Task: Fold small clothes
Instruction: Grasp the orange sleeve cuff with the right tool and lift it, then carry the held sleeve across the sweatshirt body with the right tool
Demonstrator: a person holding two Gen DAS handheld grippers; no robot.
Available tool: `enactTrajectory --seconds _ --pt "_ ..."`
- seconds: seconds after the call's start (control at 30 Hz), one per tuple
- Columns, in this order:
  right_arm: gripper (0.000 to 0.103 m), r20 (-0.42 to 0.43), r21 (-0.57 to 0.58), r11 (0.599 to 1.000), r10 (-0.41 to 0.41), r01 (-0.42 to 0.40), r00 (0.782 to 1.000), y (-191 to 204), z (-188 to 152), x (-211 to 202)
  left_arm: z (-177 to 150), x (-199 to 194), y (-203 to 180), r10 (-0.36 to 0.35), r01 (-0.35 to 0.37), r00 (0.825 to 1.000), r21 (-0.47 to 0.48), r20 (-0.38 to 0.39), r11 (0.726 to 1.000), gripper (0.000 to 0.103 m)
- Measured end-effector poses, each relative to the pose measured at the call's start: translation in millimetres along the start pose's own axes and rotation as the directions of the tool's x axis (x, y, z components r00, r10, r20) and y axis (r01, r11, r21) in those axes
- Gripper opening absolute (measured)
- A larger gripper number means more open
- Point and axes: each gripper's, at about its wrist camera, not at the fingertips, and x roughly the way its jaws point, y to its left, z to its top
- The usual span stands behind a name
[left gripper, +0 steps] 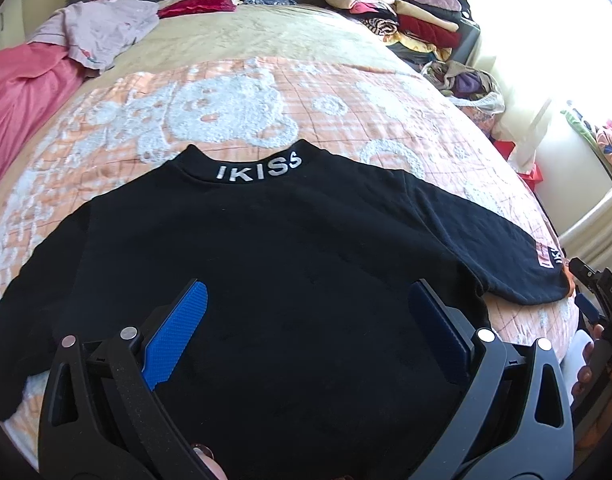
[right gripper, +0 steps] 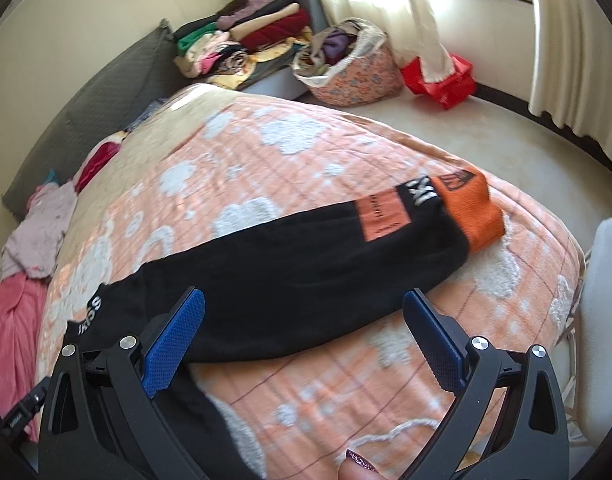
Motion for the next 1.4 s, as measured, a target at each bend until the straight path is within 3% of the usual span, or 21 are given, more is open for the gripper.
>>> enactTrajectory --seconds 0.3,0.5,0.77,0.83,0.9,1.0,1.4 --pt "0.099 -0.032 0.118 0.993 -0.023 0.026 0.999 -44 5 25 -3 18 -9 -0.005 0.006 1.000 0.020 -0.017 1.000 0.095" --pt "0.099 -0.069 0.190 0.982 0.006 0.007 0.998 -70 6 48 -4 27 -9 -0.004 0.004 1.000 0.017 -0.024 1.000 0.095" --pt "0.097 0.010 0.214 0.975 0.057 -0.058 0.998 -86 22 68 -6 27 -7 -0.008 0.008 1.000 0.006 -0.023 1.000 0.095" --pt "0.080 0.023 0.199 0.978 0.056 -0.059 0.998 -86 25 70 -6 24 -5 -0.021 0.021 0.999 -0.002 -0.024 1.000 0.095" --pt "0.044 0.023 0.196 0.977 0.076 -0.079 0.997 -86 27 72 -5 20 -4 -0.026 0.026 1.000 -0.007 -0.016 1.000 0.095" --pt "0.019 0.029 0.161 0.975 0.149 -0.152 0.988 -78 27 69 -3 15 -2 -0.027 0.027 1.000 -0.016 -0.004 1.000 0.095" --pt "0.013 0.049 -0.051 0.941 0.338 -0.335 0.940 16 27 24 4 2 23 -0.042 0.043 0.999 -0.072 0.019 0.996 0.095"
